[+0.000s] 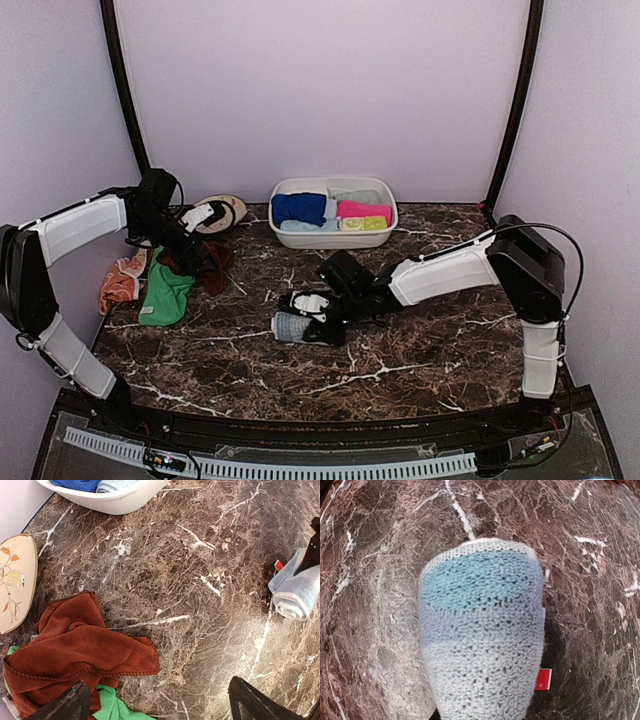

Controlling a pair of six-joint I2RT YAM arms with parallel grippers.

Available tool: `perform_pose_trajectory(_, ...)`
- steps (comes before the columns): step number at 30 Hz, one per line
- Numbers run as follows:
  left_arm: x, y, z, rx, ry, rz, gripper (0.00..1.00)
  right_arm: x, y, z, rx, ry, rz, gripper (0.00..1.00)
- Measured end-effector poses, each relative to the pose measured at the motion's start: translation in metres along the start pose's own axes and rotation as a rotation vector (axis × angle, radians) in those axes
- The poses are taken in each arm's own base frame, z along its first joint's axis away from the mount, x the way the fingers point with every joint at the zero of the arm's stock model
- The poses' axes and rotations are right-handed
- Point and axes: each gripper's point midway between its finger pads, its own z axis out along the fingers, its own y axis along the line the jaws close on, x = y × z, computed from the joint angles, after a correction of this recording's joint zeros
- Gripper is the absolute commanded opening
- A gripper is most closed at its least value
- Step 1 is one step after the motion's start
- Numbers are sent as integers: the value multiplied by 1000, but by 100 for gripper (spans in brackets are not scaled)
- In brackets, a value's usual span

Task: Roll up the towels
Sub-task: Pick up the towel from the center of the board, then place the towel in the storage box.

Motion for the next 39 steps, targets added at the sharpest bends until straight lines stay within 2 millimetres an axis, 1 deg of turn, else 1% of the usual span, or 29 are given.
perform_pose_trajectory(3, -1, -1, -2, 2, -8, 5, 99, 4, -12, -6, -13, 3, 72, 0)
perform_pose_trajectory(5, -1, 0, -3, -2, -11, 2, 99, 8, -27, -13, -3, 6, 132, 0)
perform_pose_trajectory(7, 1, 3, -4, -7, -11, -6, 99, 10, -53, -25, 30, 1, 194, 0)
perform_pose_trajectory(9, 3, 7, -5, -13, -10, -14, 99, 8, -91, -45, 99, -22, 253, 0)
perform_pose_trajectory(10, 4, 8, -5, -17, -9, -18, 99, 3, -115, -57, 144, -44, 273, 0)
perform_pose_trajectory(12, 5, 12, -7, -23, -9, -25, 99, -16, -163, -88, 253, -103, 289, 0)
perform_pose_trajectory(13, 6, 12, -7, -25, -9, -26, 99, -27, -189, -109, 321, -137, 290, 0)
perform_pose_trajectory(14, 6, 13, -7, -27, -8, -30, 99, -36, -209, -126, 375, -165, 287, 0)
perform_pose_trajectory(16, 7, 15, -8, -31, -7, -34, 99, -56, -248, -168, 497, -221, 269, 0)
perform_pose_trajectory(19, 9, 17, -8, -34, -5, -38, 99, -82, -290, -228, 686, -274, 209, 0)
perform_pose_trajectory(20, 9, 17, -8, -35, -4, -40, 99, -89, -301, -243, 739, -282, 184, 0)
perform_pose_trajectory(21, 10, 18, -8, -36, -3, -42, 99, -96, -310, -257, 790, -291, 158, 0)
perform_pose_trajectory(23, 12, 20, -7, -37, 2, -46, 99, -107, -330, -277, 893, -291, 92, 0)
perform_pose_trajectory(24, 13, 21, -5, -37, 7, -50, 99, -108, -337, -280, 937, -280, 61, 0)
perform_pose_trajectory(25, 14, 22, -4, -37, 11, -52, 99, -105, -344, -279, 972, -259, 31, 0)
perform_pose_trajectory(26, 14, 24, -3, -39, 15, -55, 99, -100, -351, -273, 1000, -224, -2, 0)
perform_pose_trajectory(28, 14, 28, 0, -41, 22, -59, 99, -84, -361, -253, 1025, -156, -50, 0)
perform_pose_trajectory(31, 14, 33, 3, -45, 32, -65, 99, -43, -374, -201, 994, -32, -86, 0)
perform_pose_trajectory(32, 14, 34, 4, -45, 35, -65, 99, -32, -374, -186, 973, -4, -90, 0)
perform_pose_trajectory(33, 15, 35, 5, -46, 39, -67, 99, -15, -373, -164, 935, 35, -93, 0)
perform_pose_trajectory(34, 16, 35, 6, -45, 45, -69, 99, -4, -370, -150, 905, 61, -96, 0)
perform_pose_trajectory(35, 18, 35, 7, -44, 50, -71, 99, 15, -362, -129, 848, 101, -97, 0)
perform_pose_trajectory(36, 18, 36, 7, -43, 53, -73, 99, 17, -361, -127, 841, 106, -99, 0)
perform_pose_trajectory(37, 19, 36, 8, -41, 57, -75, 99, 25, -356, -119, 808, 120, -101, 0)
perform_pose_trajectory(39, 19, 37, 9, -40, 62, -78, 99, 29, -351, -113, 775, 122, -106, 0)
